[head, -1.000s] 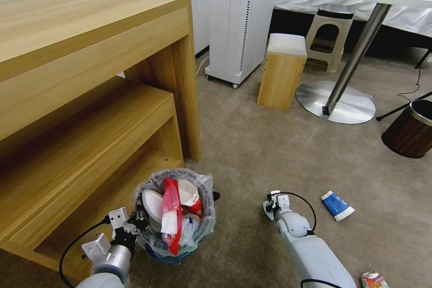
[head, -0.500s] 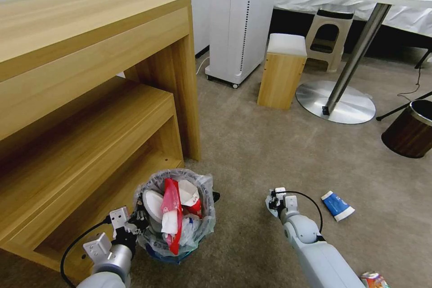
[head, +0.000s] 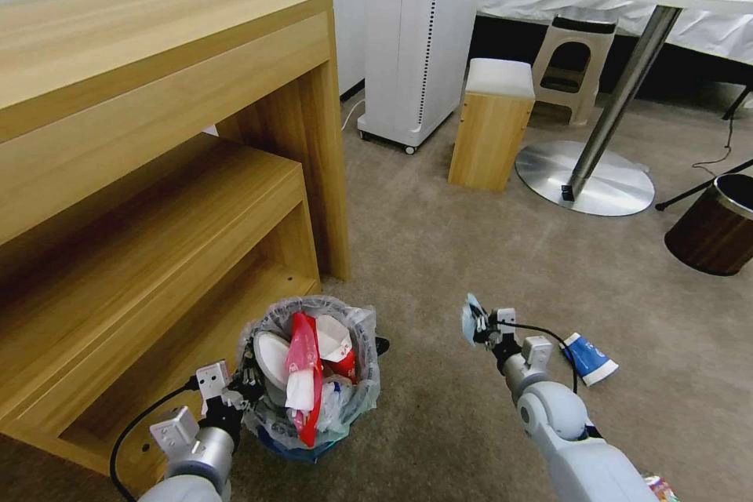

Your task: Pick up the trash bin and place the garbage on the floor into it.

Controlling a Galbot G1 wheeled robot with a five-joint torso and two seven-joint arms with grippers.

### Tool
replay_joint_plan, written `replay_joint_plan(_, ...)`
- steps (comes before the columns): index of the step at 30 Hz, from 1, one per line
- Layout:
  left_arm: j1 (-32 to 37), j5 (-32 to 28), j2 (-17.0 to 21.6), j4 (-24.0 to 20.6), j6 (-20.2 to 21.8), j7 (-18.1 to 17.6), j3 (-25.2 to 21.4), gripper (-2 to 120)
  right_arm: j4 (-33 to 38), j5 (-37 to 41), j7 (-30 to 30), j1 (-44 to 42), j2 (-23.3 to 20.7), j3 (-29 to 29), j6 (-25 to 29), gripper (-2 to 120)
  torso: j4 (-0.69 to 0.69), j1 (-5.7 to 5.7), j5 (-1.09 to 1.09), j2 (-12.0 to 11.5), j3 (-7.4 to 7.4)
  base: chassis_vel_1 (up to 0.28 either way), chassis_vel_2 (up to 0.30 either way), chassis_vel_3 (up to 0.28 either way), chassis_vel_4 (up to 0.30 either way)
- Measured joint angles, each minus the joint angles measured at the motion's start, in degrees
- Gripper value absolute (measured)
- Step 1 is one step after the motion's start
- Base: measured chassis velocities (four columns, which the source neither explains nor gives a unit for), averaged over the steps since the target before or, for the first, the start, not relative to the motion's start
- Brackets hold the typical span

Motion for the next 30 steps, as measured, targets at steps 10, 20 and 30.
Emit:
replay_joint_plan(10,0.02,0.54,0.1,-0.04,0.0,0.16,0.62,1,7.24,6.27,-11.53,-1.05,-1.23,-0.51,8.69,0,0.0,0.0,0.0,0.0,0.01,0.0,0.0,0.0,0.0)
replay_joint_plan(20,0.12,2.56,0.16,0.5,0.01,0.77,2.64,1,13.0,11.04,-21.76,-0.96,-2.13,-2.71,12.32,0,0.0,0.0,0.0,0.0,0.01,0.0,0.0,0.0,0.0)
replay_joint_plan(30,0.33,4.5,0.95,0.92,0.26,1.04,4.12,1,16.49,13.81,-27.66,0.94,-5.67,-5.23,12.04,0,0.0,0.0,0.0,0.0,0.01,0.0,0.0,0.0,0.0)
